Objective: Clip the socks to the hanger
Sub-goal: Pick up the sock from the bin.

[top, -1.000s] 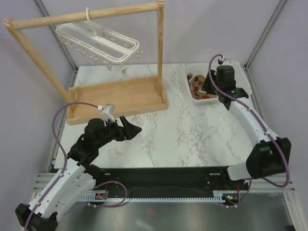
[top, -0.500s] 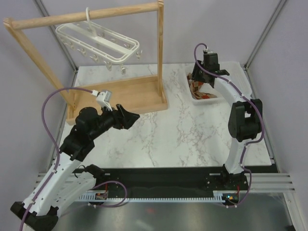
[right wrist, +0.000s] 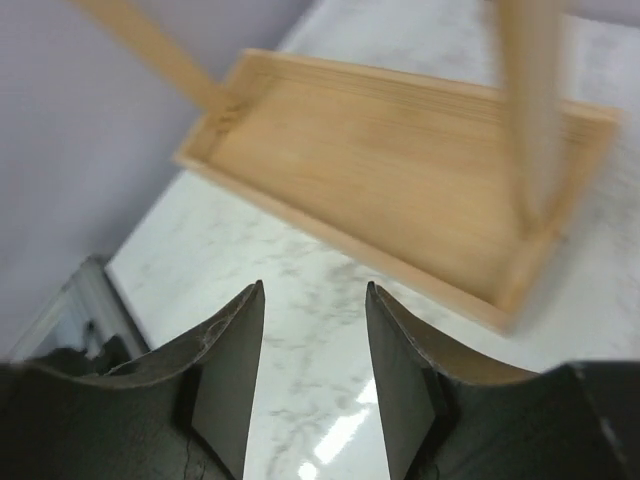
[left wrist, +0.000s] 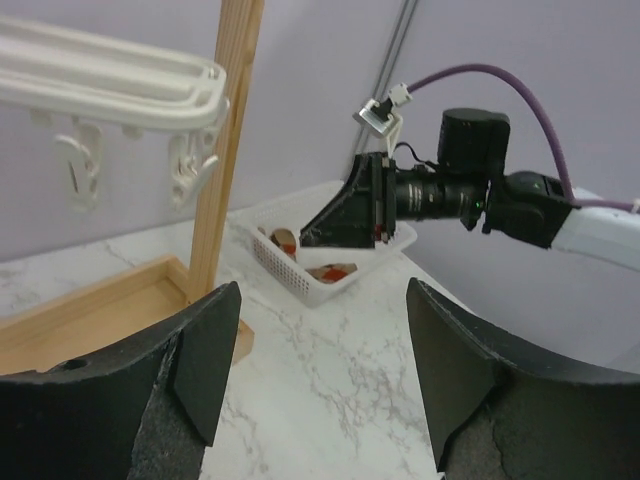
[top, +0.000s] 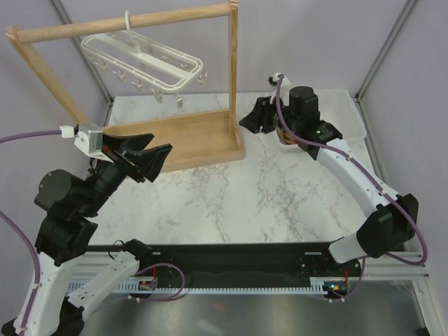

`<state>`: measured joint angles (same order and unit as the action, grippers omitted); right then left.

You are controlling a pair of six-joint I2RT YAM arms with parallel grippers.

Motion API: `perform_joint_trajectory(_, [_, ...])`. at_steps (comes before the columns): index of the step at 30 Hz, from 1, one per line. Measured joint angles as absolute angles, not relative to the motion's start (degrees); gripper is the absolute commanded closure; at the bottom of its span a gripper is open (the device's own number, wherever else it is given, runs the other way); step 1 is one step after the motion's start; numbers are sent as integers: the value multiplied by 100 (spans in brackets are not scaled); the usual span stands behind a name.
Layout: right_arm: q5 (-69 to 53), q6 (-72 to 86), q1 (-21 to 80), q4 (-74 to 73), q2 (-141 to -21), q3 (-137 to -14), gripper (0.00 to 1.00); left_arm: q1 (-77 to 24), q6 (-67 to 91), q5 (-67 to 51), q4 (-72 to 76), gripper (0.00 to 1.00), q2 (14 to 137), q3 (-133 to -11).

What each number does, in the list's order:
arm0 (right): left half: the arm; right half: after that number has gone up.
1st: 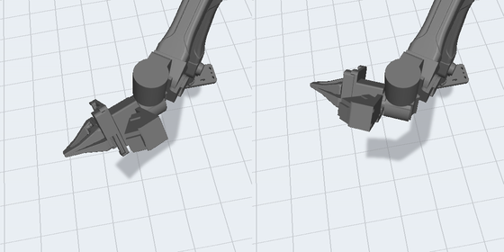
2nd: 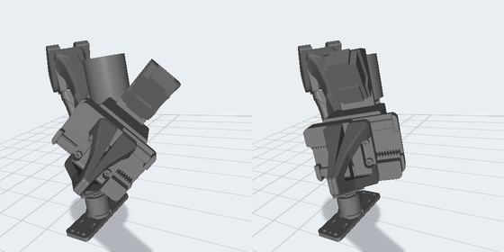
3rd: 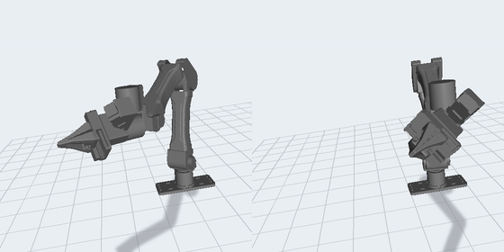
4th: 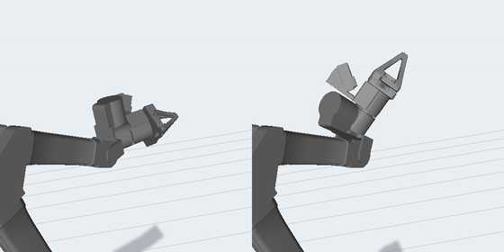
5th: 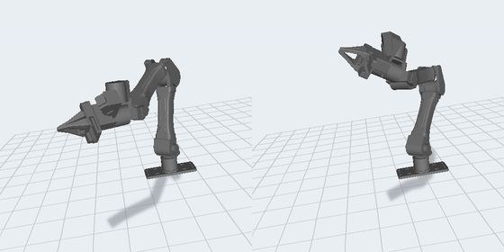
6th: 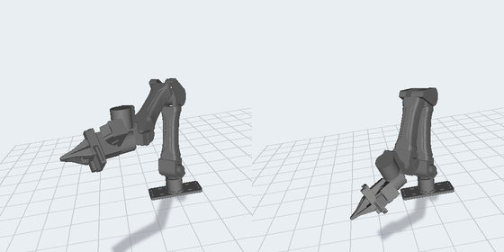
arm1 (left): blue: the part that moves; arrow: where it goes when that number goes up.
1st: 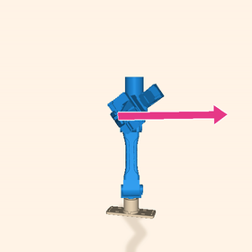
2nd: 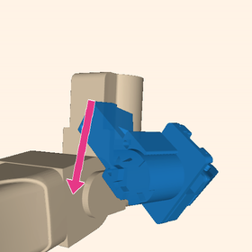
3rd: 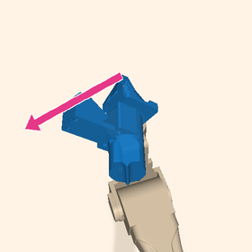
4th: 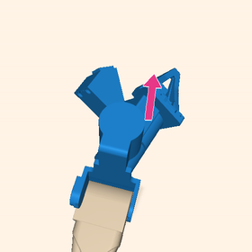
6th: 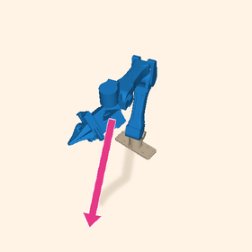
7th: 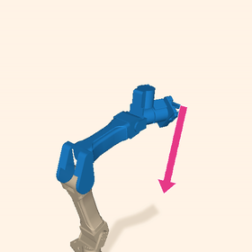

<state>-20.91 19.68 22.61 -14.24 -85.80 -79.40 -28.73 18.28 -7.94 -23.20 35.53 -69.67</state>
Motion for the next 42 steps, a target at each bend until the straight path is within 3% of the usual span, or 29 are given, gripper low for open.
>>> perform_joint_trajectory(4, [-3253,2375,2967,-193,-8256,-7701,49,-2873,1610,-816,-2394,22,3881,-7609])
perform_joint_trajectory(8, [-4093,3157,3076,1385,-8562,-7651,43,-2873,1505,-978,-2449,19,4364,-8073])
perform_joint_trajectory(19, [-4980,5295,3114,4224,-10221,-8458,43,-2812,1479,-1070,-3024,22,5365,-8562])
perform_joint_trajectory(21, [-4917,5127,3114,4064,-10154,-8460,42,-2786,1457,-1061,-3135,22,5415,-8595])
perform_joint_trajectory(25, [-4147,3959,3116,2324,-9721,-8547,42,-2773,1441,-1039,-3186,21,5404,-8595])
perform_joint_trajectory(33, [-860,2351,2405,-156,-9373,-8936,44,-2773,1413,-882,-3175,20,4967,-8176])
perform_joint_trajectory(39, [554,1894,1605,-781,-10361,-9437,47,-2773,1361,-941,-3111,22,4521,-7553])
perform_joint_trajectory(42, [834,1763,1426,-1039,-11240,-9983,53,-2770,1361,-934,-3111,22,4272,-7144])
